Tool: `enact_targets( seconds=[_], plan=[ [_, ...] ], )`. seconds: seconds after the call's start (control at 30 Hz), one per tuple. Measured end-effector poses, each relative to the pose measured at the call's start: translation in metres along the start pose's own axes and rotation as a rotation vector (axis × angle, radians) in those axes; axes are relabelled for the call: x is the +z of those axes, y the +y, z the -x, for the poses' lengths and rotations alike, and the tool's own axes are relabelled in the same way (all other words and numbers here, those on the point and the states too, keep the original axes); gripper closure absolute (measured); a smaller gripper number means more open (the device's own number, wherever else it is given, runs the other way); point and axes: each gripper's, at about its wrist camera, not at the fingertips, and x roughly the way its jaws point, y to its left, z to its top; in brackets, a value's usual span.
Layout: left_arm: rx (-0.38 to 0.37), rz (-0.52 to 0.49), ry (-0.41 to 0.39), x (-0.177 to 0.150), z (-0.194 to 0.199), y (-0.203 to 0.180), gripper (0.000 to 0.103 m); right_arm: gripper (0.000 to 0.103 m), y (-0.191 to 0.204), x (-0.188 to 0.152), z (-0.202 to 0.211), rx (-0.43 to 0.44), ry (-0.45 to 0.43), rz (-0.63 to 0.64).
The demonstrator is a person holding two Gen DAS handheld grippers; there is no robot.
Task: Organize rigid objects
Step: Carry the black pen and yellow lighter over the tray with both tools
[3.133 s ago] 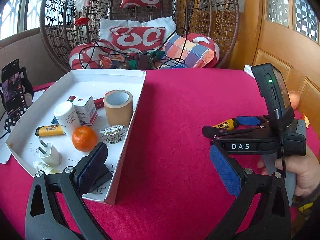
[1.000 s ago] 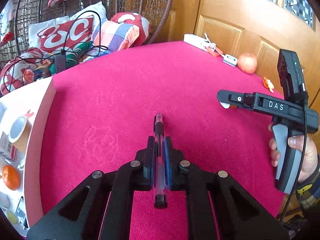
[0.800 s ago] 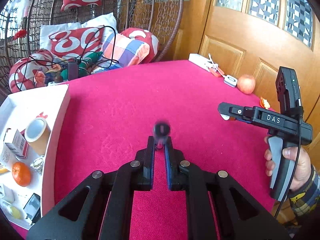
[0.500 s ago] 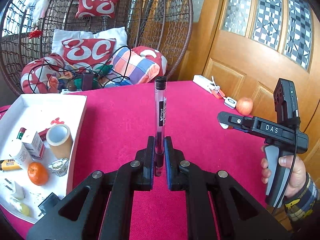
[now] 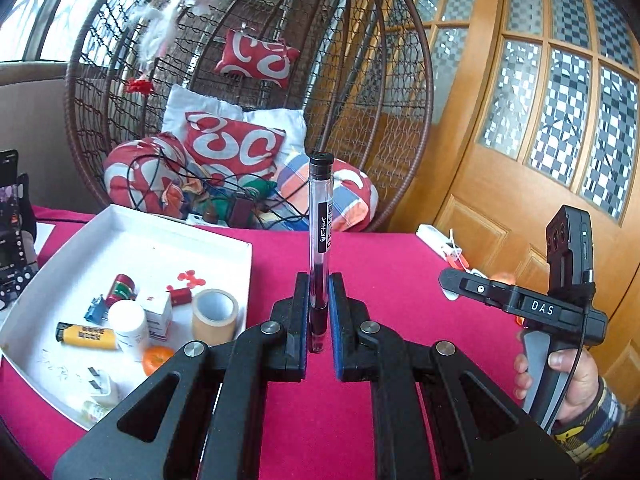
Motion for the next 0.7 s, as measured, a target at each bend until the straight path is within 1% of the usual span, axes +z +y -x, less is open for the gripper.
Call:
enact_targets(
  seconds=[0.23,0.37,0.47,0.6,0.7],
  plan=[
    [0.094,0.107,-0.071,0.008,0.032,0.056,0.095,0.022,0.054,0.01,-0.026,0.071,0.024,0.11],
    [0.166,0.147,-0.085,0.005,0.039,0.081,0.095,0.022,0.083,0.013,-0.047,0.11,0.049,0.162],
    [0.219,0.179,-0.074,-0.001,0.037,0.1,0.095,0.022,0.104,0.016,-0.069,0.144,0.078,0.184],
    [0.314,0.201,-0.029,-0.01,0.026,0.119,0.095,0.022,0.129,0.016,-0.107,0.169,0.133,0.199],
    [0.35,0.203,-0.006,-0.016,0.02,0.126,0.095,0.022,0.143,0.014,-0.134,0.178,0.171,0.2]
  ],
)
